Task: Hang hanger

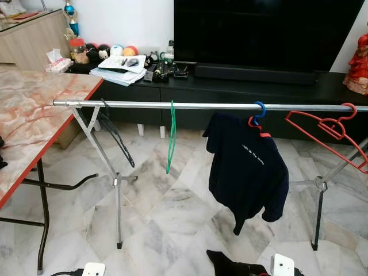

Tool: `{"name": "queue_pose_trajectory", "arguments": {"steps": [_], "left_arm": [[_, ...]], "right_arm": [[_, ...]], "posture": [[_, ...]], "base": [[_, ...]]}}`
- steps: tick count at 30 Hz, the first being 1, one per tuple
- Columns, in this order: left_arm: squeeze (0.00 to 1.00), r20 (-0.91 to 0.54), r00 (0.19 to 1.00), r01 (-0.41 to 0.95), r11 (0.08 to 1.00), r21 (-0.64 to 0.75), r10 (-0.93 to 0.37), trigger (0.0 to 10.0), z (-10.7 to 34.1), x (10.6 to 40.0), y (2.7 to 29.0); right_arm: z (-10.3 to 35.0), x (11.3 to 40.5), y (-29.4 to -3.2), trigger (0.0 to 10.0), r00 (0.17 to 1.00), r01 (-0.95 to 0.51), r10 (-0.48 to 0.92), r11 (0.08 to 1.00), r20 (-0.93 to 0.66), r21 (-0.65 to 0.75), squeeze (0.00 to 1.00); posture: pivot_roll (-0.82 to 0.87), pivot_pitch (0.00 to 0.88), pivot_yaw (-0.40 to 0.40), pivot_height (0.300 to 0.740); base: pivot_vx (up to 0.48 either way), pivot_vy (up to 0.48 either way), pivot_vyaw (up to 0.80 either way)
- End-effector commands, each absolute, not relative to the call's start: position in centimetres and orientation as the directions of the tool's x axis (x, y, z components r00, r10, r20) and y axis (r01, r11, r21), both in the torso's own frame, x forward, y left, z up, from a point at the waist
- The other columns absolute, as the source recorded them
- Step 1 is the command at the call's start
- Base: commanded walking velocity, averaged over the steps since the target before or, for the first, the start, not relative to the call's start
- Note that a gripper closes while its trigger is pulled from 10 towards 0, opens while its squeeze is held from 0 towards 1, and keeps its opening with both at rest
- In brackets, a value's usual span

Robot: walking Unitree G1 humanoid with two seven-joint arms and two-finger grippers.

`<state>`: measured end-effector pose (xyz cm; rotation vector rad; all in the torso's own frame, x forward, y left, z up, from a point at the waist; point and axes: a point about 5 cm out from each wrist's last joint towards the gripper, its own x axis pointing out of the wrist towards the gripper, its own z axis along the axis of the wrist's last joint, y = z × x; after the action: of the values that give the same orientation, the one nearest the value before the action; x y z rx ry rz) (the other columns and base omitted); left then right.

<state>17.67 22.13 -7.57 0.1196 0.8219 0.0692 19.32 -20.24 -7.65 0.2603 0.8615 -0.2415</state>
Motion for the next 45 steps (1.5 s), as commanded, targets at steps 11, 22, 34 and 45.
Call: {"name": "queue_pose_trajectory", "arguments": {"steps": [11, 22, 34, 45], "left_arm": [[0.0, -0.758, 0.649, 0.015, 0.995, 0.097, 0.065, 10.0, -8.2, 16.8, 21.2], [0.0, -0.773, 0.633, 0.009, 0.997, 0.074, 0.051, 10.0, -8.7, 16.3, 20.3], [0.0, -0.777, 0.629, 0.028, 0.997, 0.066, 0.033, 10.0, -8.7, 16.4, 20.0], [0.0, -0.785, 0.619, 0.042, 0.997, 0.059, 0.02, 10.0, -8.9, 16.0, 19.7]], "right_arm": [[-7.2, 19.6, -20.8, 10.0, 0.668, 0.301, -0.145, 0.95, -0.73, 0.087, 0.0], [-7.1, 19.8, -20.9, 10.0, 0.675, 0.291, -0.152, 0.954, -0.722, 0.071, 0.0], [-5.0, 22.9, -20.8, 10.0, 0.778, 0.257, -0.157, 0.963, -0.608, 0.081, 0.0], [-3.4, 24.7, -19.2, 10.0, 0.88, 0.155, -0.079, 0.98, -0.469, 0.125, 0.0]], "posture": [[0.04, 0.049, 0.009, 0.721], [0.04, 0.044, 0.0, 0.721], [0.04, 0.023, -0.001, 0.721], [0.02, 0.009, -0.006, 0.721]], "base": [[0.093, 0.0, 0.0], [0.287, 0.0, 0.0], [0.304, 0.0, 0.0], [0.304, 0.0, 0.0]]}}
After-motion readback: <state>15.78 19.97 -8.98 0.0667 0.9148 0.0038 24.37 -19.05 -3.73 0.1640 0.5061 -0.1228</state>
